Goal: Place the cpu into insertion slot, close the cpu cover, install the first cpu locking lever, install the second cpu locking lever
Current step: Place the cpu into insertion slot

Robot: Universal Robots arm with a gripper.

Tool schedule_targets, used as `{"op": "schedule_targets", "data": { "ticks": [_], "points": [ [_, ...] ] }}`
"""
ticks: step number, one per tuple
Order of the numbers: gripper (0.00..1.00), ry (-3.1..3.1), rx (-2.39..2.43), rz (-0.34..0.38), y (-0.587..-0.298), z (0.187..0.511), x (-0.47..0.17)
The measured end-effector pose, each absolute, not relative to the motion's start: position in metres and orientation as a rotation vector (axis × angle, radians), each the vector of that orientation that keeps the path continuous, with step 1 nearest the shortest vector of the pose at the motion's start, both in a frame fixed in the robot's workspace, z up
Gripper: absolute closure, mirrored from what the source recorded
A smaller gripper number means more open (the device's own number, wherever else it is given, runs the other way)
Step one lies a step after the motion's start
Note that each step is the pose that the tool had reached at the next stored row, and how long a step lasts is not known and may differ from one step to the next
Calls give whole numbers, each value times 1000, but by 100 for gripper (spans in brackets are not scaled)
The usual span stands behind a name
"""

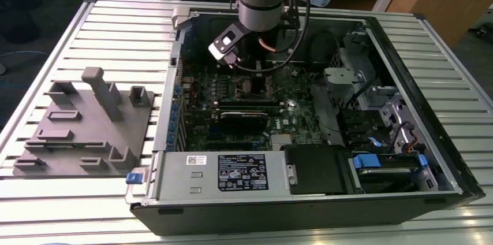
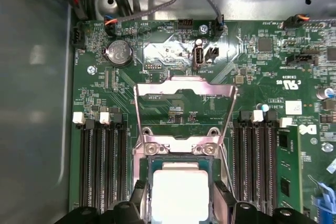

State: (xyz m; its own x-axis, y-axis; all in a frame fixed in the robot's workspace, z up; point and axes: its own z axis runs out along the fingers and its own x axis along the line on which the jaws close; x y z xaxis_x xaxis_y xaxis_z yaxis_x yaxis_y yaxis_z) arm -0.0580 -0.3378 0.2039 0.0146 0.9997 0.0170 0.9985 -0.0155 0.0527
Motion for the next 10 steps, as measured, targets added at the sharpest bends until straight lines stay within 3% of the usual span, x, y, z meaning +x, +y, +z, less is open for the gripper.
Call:
{"op": "schedule_targets", "data": {
  "ticks": [10],
  "points": [
    [40,2186,2219,77,-338,204,-58]
  ]
}}
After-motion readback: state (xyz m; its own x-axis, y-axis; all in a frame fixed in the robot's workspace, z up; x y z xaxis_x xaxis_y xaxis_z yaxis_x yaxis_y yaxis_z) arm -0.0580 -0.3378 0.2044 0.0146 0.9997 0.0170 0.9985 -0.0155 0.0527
